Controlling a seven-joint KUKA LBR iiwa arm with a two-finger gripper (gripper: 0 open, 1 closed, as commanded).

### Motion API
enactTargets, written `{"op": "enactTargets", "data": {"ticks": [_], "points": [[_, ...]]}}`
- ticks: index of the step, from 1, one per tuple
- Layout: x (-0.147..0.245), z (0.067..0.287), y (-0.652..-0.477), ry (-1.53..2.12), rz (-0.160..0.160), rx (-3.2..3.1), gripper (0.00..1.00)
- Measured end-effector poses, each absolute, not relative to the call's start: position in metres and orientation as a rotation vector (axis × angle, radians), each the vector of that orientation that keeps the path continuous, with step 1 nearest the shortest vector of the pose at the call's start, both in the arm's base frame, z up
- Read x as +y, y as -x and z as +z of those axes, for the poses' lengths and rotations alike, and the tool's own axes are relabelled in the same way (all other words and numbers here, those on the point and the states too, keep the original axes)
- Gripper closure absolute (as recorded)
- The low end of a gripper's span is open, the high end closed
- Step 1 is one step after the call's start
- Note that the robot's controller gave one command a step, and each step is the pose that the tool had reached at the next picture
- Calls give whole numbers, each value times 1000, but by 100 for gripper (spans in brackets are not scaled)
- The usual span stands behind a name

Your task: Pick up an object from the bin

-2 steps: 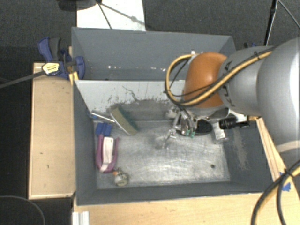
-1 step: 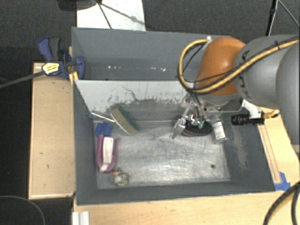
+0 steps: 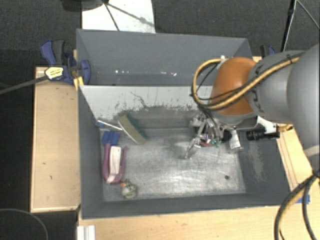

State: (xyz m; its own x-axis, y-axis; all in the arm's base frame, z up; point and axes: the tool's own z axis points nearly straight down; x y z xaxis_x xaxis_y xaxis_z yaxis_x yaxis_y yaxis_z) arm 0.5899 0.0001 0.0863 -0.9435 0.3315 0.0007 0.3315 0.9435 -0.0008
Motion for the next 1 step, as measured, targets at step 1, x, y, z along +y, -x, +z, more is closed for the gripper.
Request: {"op": "enactTargets", "data": {"ticks": [1], "points": [[-21,79,-589,868,0,-3019,0]]}}
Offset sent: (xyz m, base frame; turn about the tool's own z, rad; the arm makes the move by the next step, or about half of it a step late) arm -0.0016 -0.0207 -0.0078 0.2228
